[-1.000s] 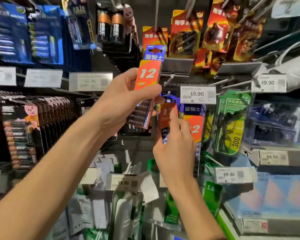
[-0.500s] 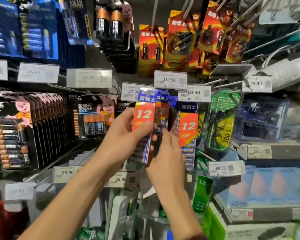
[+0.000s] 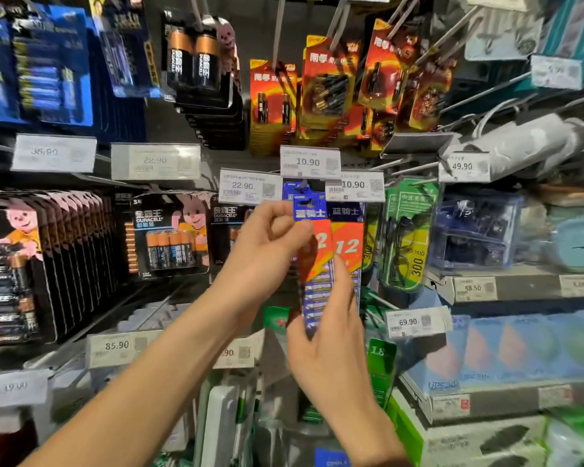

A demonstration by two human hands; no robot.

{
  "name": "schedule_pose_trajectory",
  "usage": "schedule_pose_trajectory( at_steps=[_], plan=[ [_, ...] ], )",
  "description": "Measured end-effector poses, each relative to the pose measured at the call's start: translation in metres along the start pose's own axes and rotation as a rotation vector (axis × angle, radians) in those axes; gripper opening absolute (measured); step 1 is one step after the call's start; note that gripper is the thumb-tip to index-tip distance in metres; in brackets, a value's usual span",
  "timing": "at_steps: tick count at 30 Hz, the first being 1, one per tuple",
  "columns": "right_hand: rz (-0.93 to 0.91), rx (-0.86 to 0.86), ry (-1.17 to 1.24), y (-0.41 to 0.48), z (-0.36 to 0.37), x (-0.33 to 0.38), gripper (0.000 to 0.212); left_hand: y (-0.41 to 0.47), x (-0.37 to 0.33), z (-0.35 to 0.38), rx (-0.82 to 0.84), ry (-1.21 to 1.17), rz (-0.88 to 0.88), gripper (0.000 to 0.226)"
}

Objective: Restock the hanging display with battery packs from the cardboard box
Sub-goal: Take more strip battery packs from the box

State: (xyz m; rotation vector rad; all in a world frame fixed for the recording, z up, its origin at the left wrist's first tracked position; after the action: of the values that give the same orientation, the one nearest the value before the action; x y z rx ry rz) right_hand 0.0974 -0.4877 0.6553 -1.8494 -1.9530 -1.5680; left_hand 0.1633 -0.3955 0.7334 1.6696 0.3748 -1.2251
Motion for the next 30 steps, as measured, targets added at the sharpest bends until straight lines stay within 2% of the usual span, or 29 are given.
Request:
schedule_pose_trajectory(
  at_steps=[3, 6, 8, 14, 22, 26, 30],
  plan=[
    [0.065, 0.026, 0.043, -0.004, -0.004, -0.017, 0.086, 0.015, -0.035, -0.012, -0.004, 0.039, 0.075, 0.015],
    [0.073, 0.079, 0.040, 0.000, 0.000, -0.018, 0.083, 0.022, -0.068, -0.018, 0.023, 0.024, 0.141, 0.027],
    [0.046, 0.081, 0.028, 0.008, 0.005, -0.011, 0.082, 0.026, -0.081, -0.018, 0.053, 0.036, 0.170, 0.027],
    [-0.020, 0.010, 0.019, 0.042, 0.001, 0.013, 0.082, 0.029, -0.080, -0.026, 0.056, 0.102, 0.152, 0.045],
    [0.044, -0.001, -0.156, 0.048, 0.004, 0.019, 0.084, 0.024, -0.063, -0.029, 0.070, 0.169, 0.119, 0.050],
    [0.112, 0.046, -0.191, 0.054, 0.012, 0.013, 0.103, 0.024, -0.060, -0.021, 0.096, 0.434, 0.160, 0.030],
    [0.119, 0.084, -0.189, 0.048, 0.022, 0.006, 0.107, 0.015, -0.051, 0.001, 0.177, 0.690, 0.248, 0.034]
  ],
)
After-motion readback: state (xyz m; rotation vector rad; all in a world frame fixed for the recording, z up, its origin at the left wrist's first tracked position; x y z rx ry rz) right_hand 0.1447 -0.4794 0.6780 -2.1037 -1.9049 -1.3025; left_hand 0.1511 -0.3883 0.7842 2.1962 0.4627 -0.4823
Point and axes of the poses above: each hand's wrist, its own y-axis towards the middle knuckle, its own z-axis out of the palm, x = y × z, the point moved 10 cm from there along y, towards the middle knuckle, and after that the axes turned 9 degrees about x, right-handed, at the moved point
